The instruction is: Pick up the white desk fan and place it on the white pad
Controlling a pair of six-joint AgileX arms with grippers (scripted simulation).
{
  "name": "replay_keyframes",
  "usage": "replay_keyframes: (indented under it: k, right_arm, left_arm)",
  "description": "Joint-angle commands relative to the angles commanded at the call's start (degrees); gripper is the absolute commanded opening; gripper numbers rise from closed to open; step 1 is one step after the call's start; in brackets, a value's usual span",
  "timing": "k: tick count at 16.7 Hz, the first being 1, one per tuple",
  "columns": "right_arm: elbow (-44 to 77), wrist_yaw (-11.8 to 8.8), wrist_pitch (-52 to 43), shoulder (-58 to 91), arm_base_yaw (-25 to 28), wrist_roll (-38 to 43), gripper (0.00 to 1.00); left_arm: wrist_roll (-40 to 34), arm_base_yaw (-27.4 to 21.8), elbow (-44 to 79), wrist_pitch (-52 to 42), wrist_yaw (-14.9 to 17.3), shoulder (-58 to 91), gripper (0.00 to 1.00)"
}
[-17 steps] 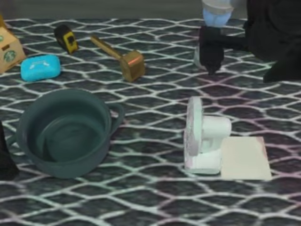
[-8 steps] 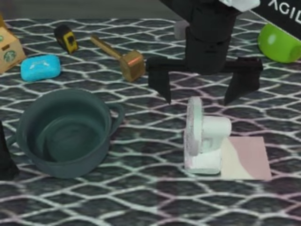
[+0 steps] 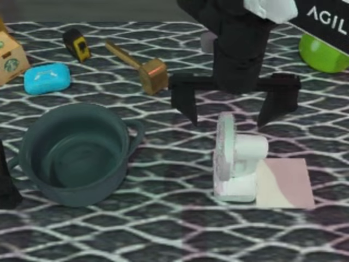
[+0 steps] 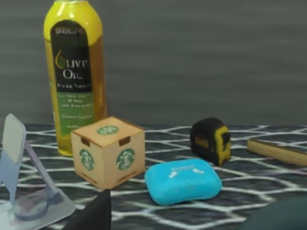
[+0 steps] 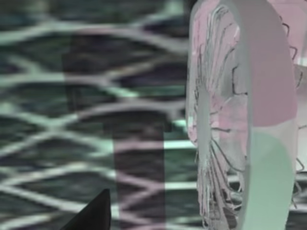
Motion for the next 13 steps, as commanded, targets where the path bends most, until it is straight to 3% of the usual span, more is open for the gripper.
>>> replay_keyframes:
  k: [5, 9, 13]
  right_arm:
    - [-8.9, 0.0, 7.9, -0.8, 0.2, 0.2, 1.0]
    - [-9.3, 0.0, 8.3, -0.9, 0.2, 0.2, 1.0]
    - [-9.3, 0.0, 8.3, -0.9, 0.2, 0.2, 0.7]
  left_arm:
    - [0.0, 0.0, 0.0, 0.0, 0.0, 0.0, 1.0]
    - [0.0, 0.0, 0.0, 0.0, 0.0, 0.0, 1.0]
    - [0.0, 0.0, 0.0, 0.0, 0.0, 0.0, 1.0]
